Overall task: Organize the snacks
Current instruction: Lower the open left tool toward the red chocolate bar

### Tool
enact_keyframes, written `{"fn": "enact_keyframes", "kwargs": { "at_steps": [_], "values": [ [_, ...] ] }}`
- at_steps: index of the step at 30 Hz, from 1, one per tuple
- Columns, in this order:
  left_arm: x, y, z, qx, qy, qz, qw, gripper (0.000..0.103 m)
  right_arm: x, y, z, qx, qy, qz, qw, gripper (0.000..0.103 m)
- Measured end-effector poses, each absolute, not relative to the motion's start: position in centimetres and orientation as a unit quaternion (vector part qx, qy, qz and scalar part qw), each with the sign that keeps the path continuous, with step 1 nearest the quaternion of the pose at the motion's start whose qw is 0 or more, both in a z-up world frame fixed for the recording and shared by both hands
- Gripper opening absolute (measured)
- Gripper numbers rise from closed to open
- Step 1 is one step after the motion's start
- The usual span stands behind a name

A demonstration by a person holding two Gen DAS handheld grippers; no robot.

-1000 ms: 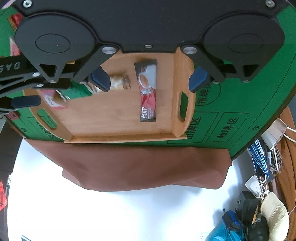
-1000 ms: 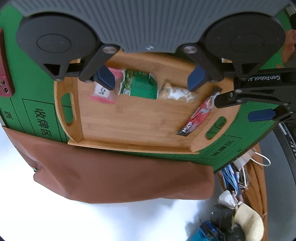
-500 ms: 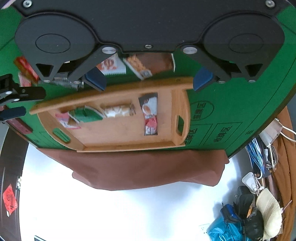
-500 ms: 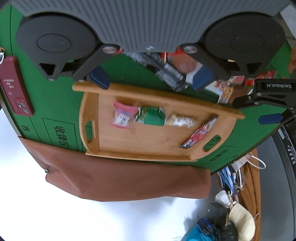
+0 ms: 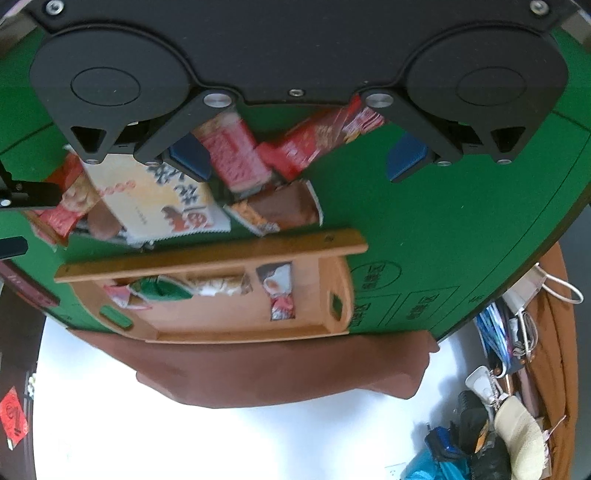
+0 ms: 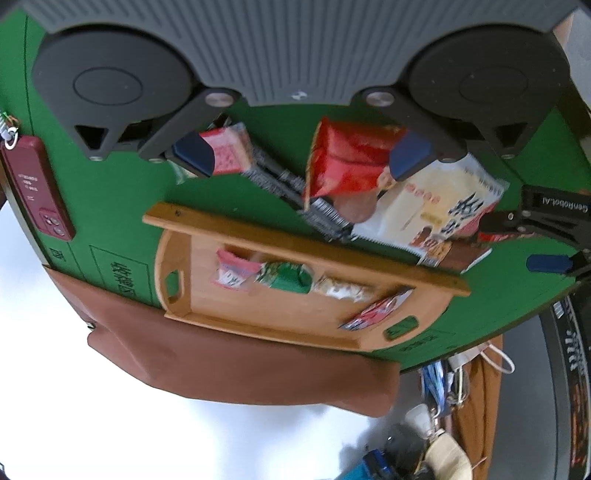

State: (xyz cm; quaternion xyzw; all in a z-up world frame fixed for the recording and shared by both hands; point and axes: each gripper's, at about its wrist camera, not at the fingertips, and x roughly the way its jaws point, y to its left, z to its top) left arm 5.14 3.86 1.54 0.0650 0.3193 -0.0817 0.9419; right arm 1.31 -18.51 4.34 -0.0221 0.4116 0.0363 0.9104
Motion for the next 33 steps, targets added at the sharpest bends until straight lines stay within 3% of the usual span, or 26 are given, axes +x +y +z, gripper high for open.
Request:
{"fn": "enact_keyframes", "kwargs": {
  "at_steps": [13, 33],
  "values": [
    [4.9, 4.9, 0.5, 0.062, 0.332, -0.074, 0.938, 0.1, 1.2, -15.7, 2.9, -0.058, 0.421, 0.063, 0.903, 0.103],
    [5.1, 5.4, 0.4, 0.036, 0.343, -0.089, 0.934, 0.085, 1.7, -14.6, 2.1, -0.07, 0.431, 0.067, 0.897, 0.103]
  ]
}}
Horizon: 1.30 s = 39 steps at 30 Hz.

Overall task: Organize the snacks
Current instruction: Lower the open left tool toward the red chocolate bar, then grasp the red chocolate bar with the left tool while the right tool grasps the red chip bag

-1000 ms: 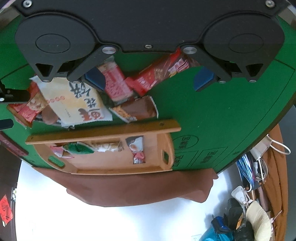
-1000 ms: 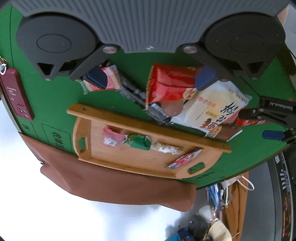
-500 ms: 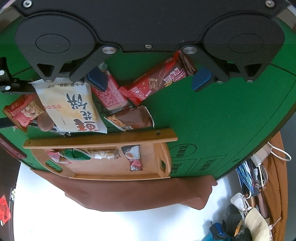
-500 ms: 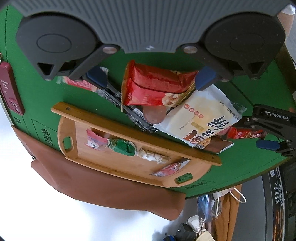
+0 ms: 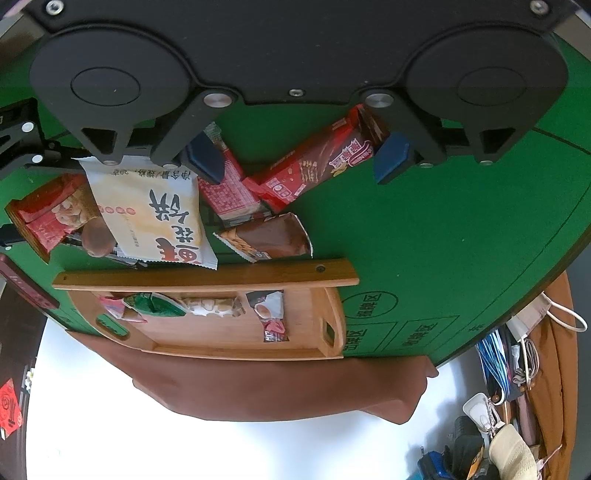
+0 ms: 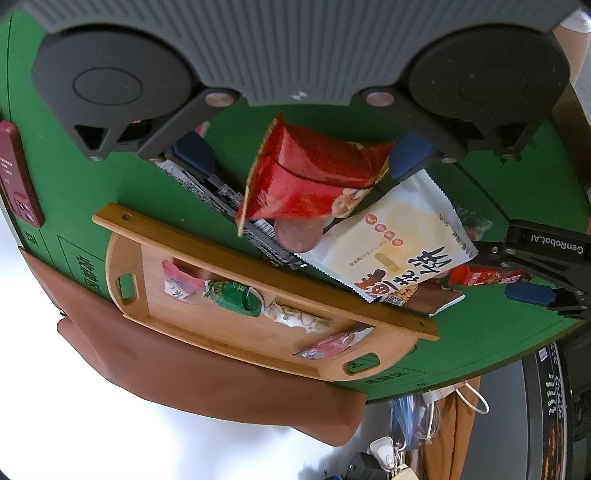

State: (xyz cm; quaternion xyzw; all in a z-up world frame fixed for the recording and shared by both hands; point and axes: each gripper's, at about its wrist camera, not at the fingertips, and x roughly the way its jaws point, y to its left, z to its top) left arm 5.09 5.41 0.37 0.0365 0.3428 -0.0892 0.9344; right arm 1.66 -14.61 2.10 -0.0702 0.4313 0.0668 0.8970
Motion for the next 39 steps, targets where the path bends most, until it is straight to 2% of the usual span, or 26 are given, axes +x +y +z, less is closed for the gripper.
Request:
{"fn": "enact_keyframes", "kwargs": {
  "at_steps": [7, 12, 13, 26, 28, 33, 37, 39],
  "values": [
    [4.3, 5.2, 0.7, 0.039, 0.347, -0.094, 0.932, 0.074, 1.6, -14.5, 2.1, -0.068, 0.43, 0.065, 0.898, 0.103],
    [3.0, 5.1, 1.1, 0.039, 0.352, -0.106, 0.929, 0.052, 1.5, -14.8, 2.4, -0.064, 0.426, 0.063, 0.9, 0.103],
    [2.8, 5.0, 1.2, 0.041, 0.351, -0.105, 0.93, 0.05, 1.5, -14.9, 2.5, -0.064, 0.425, 0.062, 0.901, 0.103],
    [4.5, 4.7, 0.5, 0.043, 0.356, -0.082, 0.93, 0.05, 1.5, -14.6, 2.9, -0.062, 0.403, 0.064, 0.911, 0.102],
    [4.6, 4.7, 0.5, 0.041, 0.357, -0.083, 0.929, 0.048, 1.4, -14.7, 3.0, -0.055, 0.407, 0.064, 0.91, 0.1],
    [4.2, 4.5, 0.6, 0.04, 0.357, -0.091, 0.929, 0.024, 1.0, -14.7, 3.1, -0.04, 0.413, 0.069, 0.907, 0.092],
    [4.0, 4.2, 0.7, 0.042, 0.358, -0.095, 0.928, 0.024, 0.5, -14.3, 3.3, -0.05, 0.407, 0.068, 0.909, 0.087],
    [4.0, 4.2, 0.8, 0.041, 0.358, -0.094, 0.928, 0.024, 0.4, -14.1, 3.5, -0.054, 0.404, 0.065, 0.911, 0.079]
  ]
}}
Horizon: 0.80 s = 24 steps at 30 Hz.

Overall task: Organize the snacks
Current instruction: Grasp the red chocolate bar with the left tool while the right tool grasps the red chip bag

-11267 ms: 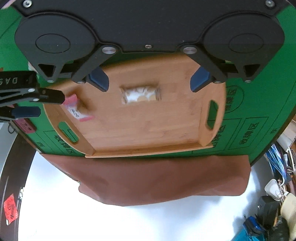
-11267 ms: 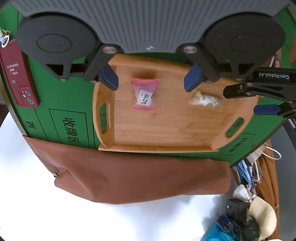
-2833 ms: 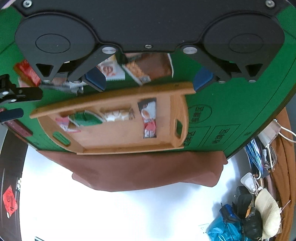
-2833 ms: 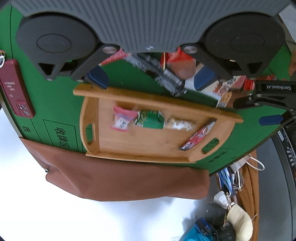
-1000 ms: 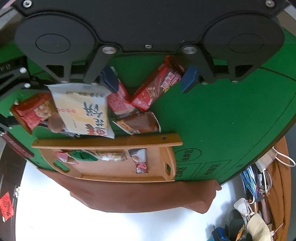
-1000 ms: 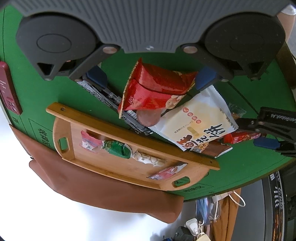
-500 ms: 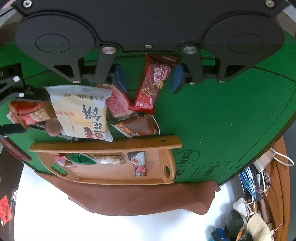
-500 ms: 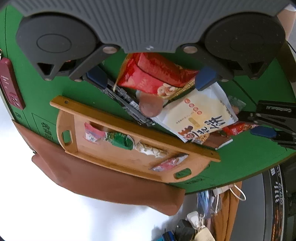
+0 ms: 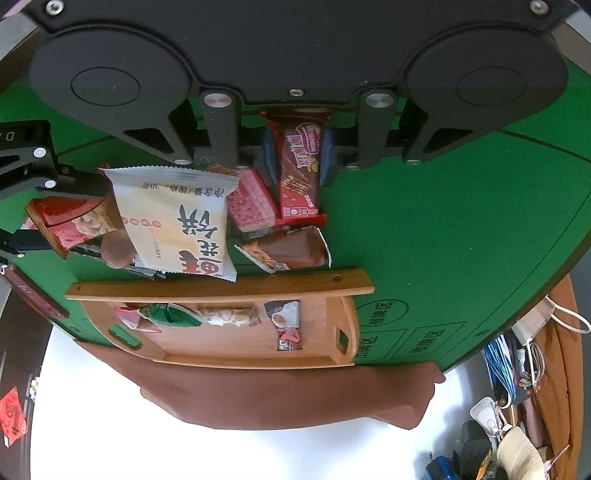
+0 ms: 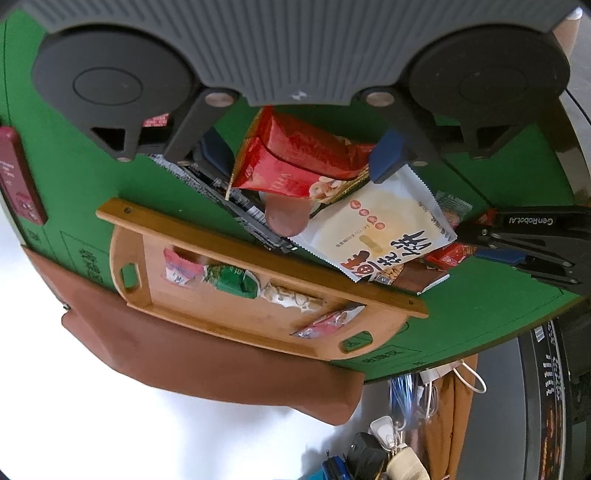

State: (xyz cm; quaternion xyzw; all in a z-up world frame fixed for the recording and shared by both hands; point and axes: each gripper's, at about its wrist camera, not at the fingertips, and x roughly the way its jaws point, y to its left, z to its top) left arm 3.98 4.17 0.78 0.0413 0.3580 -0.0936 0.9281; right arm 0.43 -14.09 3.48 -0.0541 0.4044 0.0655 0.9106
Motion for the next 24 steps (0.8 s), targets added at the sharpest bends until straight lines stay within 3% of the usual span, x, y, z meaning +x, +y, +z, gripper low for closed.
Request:
{"fn": "enact_keyframes", "kwargs": {
  "at_steps": [12, 24],
  "values": [
    [3.6, 4.4, 1.8, 0.033, 0.347, -0.09, 0.933, 0.023, 0.9, -16.0, 4.2, 0.018, 0.42, 0.049, 0.906, 0.071],
    [4.3, 4.3, 3.1, 0.028, 0.333, -0.09, 0.938, 0.022, 1.4, -17.7, 6.0, 0.055, 0.402, 0.042, 0.913, 0.07]
  ]
}}
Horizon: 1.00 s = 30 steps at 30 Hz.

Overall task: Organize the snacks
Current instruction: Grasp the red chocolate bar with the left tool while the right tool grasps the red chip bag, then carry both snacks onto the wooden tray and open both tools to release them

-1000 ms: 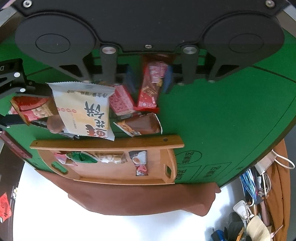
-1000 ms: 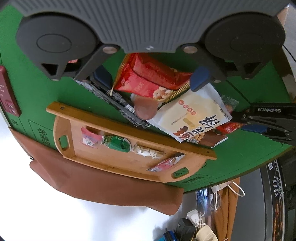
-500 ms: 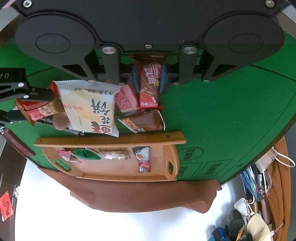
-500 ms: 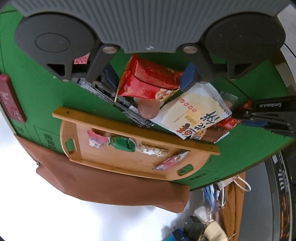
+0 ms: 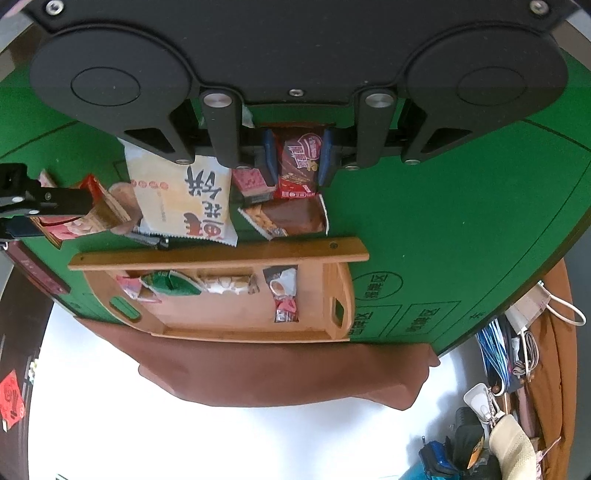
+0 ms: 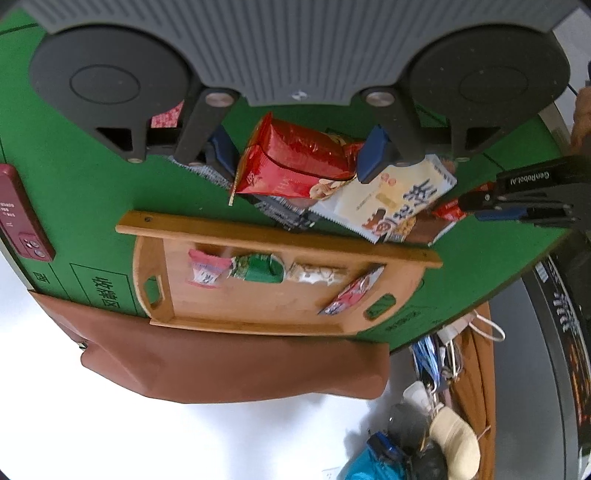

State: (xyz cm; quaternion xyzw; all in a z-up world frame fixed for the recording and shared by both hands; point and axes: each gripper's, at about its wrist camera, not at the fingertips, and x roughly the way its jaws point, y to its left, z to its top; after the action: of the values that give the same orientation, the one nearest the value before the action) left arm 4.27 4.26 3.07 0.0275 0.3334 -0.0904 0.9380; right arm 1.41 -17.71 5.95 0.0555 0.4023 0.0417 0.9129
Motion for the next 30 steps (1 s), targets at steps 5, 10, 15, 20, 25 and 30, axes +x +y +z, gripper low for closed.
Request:
{"fn": "enact_keyframes", "kwargs": {
  "at_steps": [5, 10, 15, 20, 25, 30],
  "values": [
    [4.8, 4.2, 4.1, 0.019, 0.321, -0.093, 0.942, 0.011, 1.7, -18.6, 6.9, 0.062, 0.389, 0.025, 0.919, 0.07],
    [5.8, 4.1, 5.3, 0.017, 0.302, -0.088, 0.949, 0.011, 2.3, -19.8, 7.7, 0.074, 0.377, 0.014, 0.923, 0.07],
    [5.8, 3.6, 4.6, 0.036, 0.313, -0.096, 0.944, 0.016, 2.4, -20.4, 7.6, 0.08, 0.374, 0.006, 0.924, 0.07],
    [4.9, 3.7, 2.9, 0.037, 0.338, -0.097, 0.936, 0.024, 2.0, -20.7, 6.9, 0.081, 0.383, 0.002, 0.92, 0.07],
    [4.3, 3.8, 1.9, 0.03, 0.352, -0.092, 0.931, 0.034, 1.9, -21.0, 6.6, 0.084, 0.387, -0.002, 0.918, 0.07],
    [4.5, 3.9, 1.0, 0.016, 0.367, -0.068, 0.927, 0.027, 1.8, -21.1, 6.4, 0.087, 0.388, -0.004, 0.917, 0.07]
  ]
}}
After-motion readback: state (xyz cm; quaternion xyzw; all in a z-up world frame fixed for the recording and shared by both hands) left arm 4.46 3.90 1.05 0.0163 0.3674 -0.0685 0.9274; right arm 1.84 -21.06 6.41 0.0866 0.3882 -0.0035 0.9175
